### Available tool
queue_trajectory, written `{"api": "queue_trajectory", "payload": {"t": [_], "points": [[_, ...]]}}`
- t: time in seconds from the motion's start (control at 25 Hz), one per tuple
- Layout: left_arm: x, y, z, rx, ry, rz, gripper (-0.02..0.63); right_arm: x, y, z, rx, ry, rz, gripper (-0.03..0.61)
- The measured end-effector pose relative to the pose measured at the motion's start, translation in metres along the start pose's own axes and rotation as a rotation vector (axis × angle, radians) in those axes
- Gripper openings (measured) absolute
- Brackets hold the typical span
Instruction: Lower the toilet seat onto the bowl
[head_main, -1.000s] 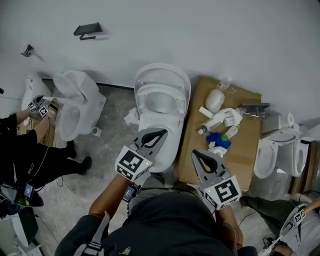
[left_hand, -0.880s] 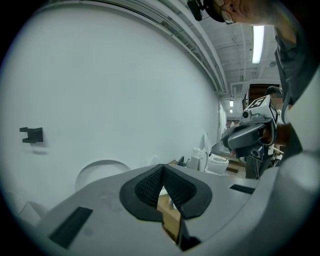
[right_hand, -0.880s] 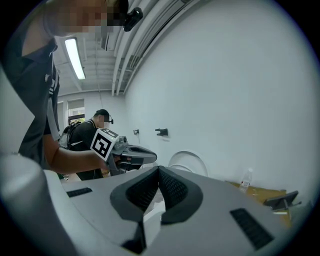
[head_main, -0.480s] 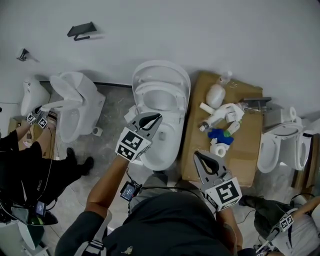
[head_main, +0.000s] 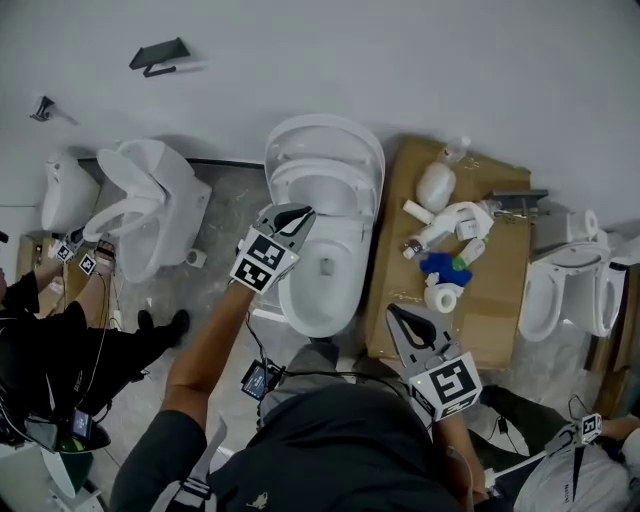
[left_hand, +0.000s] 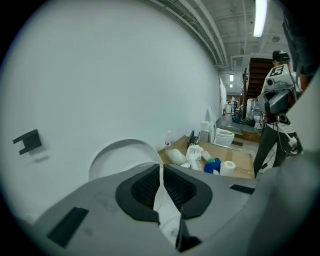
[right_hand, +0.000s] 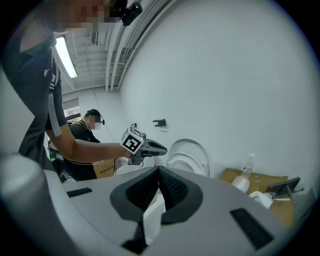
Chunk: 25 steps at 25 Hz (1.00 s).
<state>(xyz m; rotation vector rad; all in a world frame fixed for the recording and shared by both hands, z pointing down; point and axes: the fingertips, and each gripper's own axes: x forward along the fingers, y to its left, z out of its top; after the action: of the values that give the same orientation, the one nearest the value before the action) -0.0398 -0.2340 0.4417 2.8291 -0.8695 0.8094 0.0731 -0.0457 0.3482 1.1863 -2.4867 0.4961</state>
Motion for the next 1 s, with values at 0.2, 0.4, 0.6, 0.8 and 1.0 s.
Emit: {"api": "queue_trajectory", "payload": {"t": [0.2, 0.4, 0.6, 0.8, 1.0], "points": [[0.014, 0.018, -0.02, 0.006, 0.05, 0.015, 0.005, 0.009, 0.001, -0.006, -0.006, 0.02, 0.016, 0.008], [0.027, 0.033, -0.036, 0.025, 0.092, 0.017, 0.005, 0.014, 0.002, -0.014, 0.012, 0.057, 0.026, 0.008], [0.036, 0.048, -0.051, 0.024, 0.127, 0.032, 0.01, 0.02, 0.002, -0.018, 0.018, 0.072, 0.033, 0.008], [0.043, 0.063, -0.063, -0.003, 0.15, 0.045, 0.058, 0.024, 0.0, -0.024, 0.026, 0.086, 0.039, 0.008], [0.053, 0.077, -0.057, 0.039, 0.155, 0.056, 0.058, 0.028, -0.004, -0.027, 0.032, 0.089, 0.039, 0.008]]}}
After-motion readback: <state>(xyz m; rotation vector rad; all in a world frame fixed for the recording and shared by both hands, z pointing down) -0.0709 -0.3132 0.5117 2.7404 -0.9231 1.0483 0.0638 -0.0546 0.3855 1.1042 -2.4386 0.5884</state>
